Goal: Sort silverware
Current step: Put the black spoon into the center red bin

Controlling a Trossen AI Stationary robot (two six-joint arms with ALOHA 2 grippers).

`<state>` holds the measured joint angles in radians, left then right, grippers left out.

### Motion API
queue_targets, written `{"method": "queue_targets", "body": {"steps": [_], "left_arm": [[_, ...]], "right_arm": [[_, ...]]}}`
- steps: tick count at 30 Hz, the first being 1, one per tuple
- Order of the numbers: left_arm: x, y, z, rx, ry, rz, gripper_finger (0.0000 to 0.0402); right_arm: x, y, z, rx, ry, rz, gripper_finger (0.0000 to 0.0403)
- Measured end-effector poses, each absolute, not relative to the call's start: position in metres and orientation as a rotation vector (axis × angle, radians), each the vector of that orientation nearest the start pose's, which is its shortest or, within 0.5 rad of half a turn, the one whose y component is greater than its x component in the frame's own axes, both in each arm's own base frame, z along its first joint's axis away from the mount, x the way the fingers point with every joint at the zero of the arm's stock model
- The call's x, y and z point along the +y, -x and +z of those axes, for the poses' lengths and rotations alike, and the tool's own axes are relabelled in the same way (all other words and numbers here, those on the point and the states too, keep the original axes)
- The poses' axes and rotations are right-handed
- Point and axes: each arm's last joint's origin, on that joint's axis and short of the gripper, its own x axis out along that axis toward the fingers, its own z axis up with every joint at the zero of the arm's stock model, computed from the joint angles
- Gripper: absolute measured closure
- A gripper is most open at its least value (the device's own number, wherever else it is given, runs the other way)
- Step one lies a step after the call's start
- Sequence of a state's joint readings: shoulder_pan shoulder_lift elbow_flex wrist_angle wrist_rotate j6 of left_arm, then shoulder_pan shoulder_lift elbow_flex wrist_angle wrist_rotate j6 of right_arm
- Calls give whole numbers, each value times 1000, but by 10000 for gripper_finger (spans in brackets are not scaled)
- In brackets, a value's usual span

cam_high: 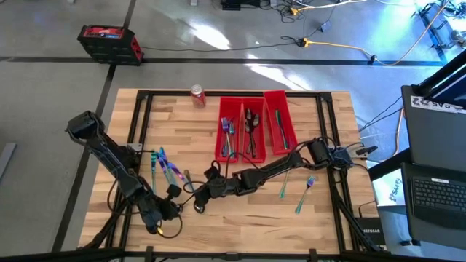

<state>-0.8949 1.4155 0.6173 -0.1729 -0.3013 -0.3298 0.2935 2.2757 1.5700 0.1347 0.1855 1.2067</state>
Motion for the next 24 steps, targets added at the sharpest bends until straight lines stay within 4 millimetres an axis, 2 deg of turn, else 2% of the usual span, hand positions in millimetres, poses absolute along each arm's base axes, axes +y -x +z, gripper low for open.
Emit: {"method": "queue_targets", "body": {"steps": [4, 9, 13, 24], "left_arm": [[-194, -158, 163, 920, -330, -415, 401], [-203, -156, 179, 941, -336, -417, 401], [-208, -153, 190, 940, -372, -388, 401], [-205, -147, 199, 864, -403, -276, 401]], "right_arm": [[139, -478, 139, 552, -1041, -226, 403], [140, -476, 144, 575, -1050, -193, 403], [140, -474, 154, 572, -1036, -180, 402], [141, -464, 187, 565, -993, -149, 402]]}}
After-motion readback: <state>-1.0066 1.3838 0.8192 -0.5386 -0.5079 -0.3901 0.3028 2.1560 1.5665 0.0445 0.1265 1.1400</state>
